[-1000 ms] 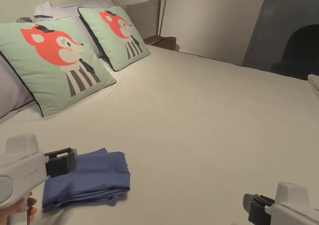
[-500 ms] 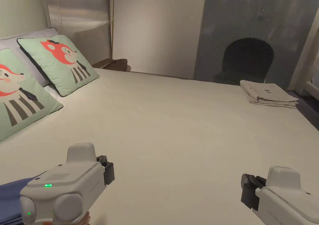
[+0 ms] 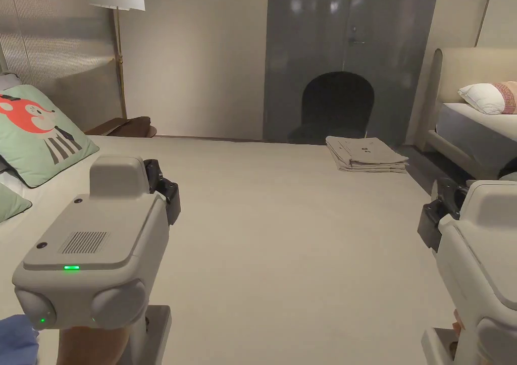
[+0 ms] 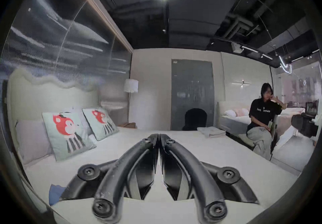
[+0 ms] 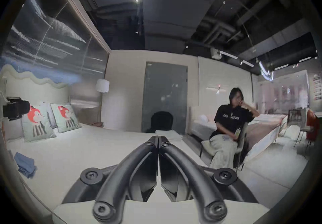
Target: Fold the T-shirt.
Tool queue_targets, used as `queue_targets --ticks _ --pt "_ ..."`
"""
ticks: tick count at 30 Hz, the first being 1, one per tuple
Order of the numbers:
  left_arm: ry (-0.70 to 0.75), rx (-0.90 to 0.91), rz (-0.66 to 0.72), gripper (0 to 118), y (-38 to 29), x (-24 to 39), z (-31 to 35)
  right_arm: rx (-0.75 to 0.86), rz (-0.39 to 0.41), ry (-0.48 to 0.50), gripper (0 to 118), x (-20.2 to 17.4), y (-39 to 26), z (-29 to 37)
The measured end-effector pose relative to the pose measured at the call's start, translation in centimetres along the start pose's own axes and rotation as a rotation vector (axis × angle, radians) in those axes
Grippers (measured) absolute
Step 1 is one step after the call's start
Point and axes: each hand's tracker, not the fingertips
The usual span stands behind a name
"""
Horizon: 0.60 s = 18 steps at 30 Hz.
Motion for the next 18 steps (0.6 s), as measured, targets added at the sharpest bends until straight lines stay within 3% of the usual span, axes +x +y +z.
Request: queue_targets --ticks 18 --pt "-0.015 -0.036 0.006 1 -0.92 0.61 -0.49 -0.005 0.009 0.017 0 0.04 -0.72 -0.44"
